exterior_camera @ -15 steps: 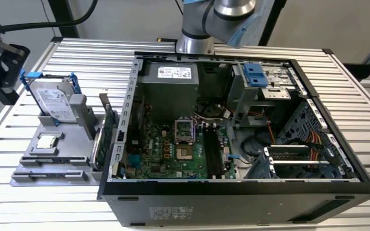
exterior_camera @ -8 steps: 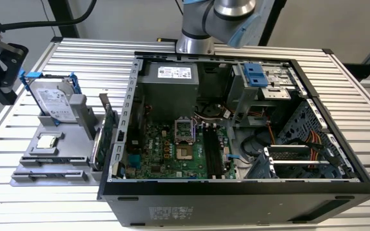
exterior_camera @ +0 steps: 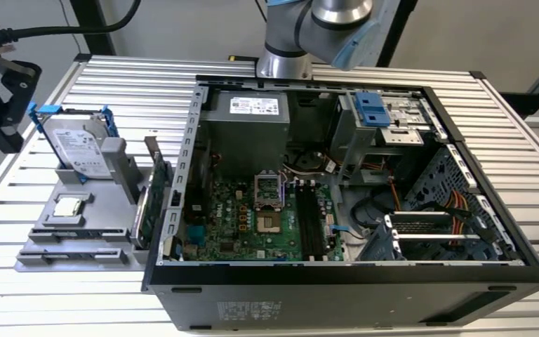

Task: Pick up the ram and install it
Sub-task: 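Pick up the ram and move it above insertion slot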

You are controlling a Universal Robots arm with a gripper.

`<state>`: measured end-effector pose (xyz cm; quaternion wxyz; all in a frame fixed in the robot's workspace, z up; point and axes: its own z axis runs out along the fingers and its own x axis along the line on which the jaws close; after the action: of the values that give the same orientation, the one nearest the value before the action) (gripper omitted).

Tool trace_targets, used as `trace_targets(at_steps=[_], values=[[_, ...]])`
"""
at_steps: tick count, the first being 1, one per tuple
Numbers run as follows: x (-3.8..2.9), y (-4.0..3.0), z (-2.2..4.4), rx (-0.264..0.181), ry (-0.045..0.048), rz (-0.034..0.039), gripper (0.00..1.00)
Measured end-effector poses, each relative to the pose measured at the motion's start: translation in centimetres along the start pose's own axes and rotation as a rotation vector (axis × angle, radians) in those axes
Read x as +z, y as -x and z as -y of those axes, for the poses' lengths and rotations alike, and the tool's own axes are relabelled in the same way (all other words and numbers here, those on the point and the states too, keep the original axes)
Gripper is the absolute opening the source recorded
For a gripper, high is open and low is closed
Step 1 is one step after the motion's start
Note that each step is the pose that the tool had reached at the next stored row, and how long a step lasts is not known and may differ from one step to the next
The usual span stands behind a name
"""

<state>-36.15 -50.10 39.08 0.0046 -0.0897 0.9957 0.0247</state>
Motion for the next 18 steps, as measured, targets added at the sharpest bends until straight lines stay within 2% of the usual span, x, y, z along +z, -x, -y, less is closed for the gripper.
trace_targets(at_steps=[18], values=[[0.00,0.00,0.00,-0.213,0.0029,-0.0103,0.00]])
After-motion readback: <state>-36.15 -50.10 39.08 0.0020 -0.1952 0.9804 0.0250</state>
